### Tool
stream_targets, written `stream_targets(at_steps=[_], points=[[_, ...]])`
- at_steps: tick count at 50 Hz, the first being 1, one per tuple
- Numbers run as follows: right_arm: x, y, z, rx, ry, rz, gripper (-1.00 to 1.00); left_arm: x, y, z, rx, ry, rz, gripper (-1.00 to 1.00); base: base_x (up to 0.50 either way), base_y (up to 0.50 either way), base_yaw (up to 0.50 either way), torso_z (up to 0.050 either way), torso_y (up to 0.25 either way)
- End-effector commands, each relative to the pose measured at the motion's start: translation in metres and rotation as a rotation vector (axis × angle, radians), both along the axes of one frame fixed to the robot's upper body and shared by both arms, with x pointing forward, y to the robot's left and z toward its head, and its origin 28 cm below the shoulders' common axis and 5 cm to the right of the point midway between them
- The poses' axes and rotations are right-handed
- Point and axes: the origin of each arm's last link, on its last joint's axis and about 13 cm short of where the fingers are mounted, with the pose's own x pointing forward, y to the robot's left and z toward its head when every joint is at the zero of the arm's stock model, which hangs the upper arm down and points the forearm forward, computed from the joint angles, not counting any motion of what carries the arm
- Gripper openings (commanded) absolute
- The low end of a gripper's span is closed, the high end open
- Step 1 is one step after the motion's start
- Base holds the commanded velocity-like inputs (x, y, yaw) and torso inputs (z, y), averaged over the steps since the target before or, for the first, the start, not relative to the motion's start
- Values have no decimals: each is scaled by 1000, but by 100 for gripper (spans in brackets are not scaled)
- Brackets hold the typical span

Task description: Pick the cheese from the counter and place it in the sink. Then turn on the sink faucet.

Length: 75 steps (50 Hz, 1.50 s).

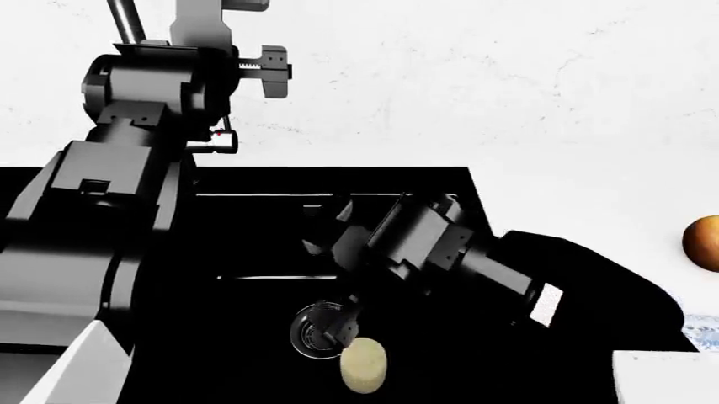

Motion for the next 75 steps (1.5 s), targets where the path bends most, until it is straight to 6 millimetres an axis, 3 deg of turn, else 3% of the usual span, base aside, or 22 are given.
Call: stream_targets(at_steps=[1, 7, 18, 24, 34, 41, 53, 61, 75], points=[[4, 4, 90, 34, -68, 3, 100, 0, -1, -1, 0, 2, -3, 100, 0, 0, 0, 0, 0], [-4, -10, 118, 75, -98, -17, 100, 0, -1, 2, -2, -3, -9, 100, 0, 0, 0, 0, 0], [-34, -56, 188, 192, -186, -64, 100, 0, 1, 4, -6, -8, -3, 100, 0, 0, 0, 0, 0], [-42, -79, 212, 274, -258, -125, 100, 0, 3, 4, -5, -9, -2, 100, 0, 0, 0, 0, 0], [-30, -103, 224, 388, -435, -296, 100, 0, 3, 3, -4, -9, 2, 100, 0, 0, 0, 0, 0], [-31, -103, 228, 437, -470, -305, 100, 0, 3, 5, -2, -12, 0, 100, 0, 0, 0, 0, 0], [-25, -103, 217, 456, -457, -295, 100, 0, 4, 7, 6, -40, 88, 100, 0, 0, 0, 0, 0], [-22, -103, 211, 455, -439, -291, 100, 0, 1, 7, -11, -33, -19, 100, 0, 0, 0, 0, 0], [-19, -104, 205, 458, -427, -287, 100, 1, 0, 4, 4, -30, -36, 100, 0, 0, 0, 0, -141]])
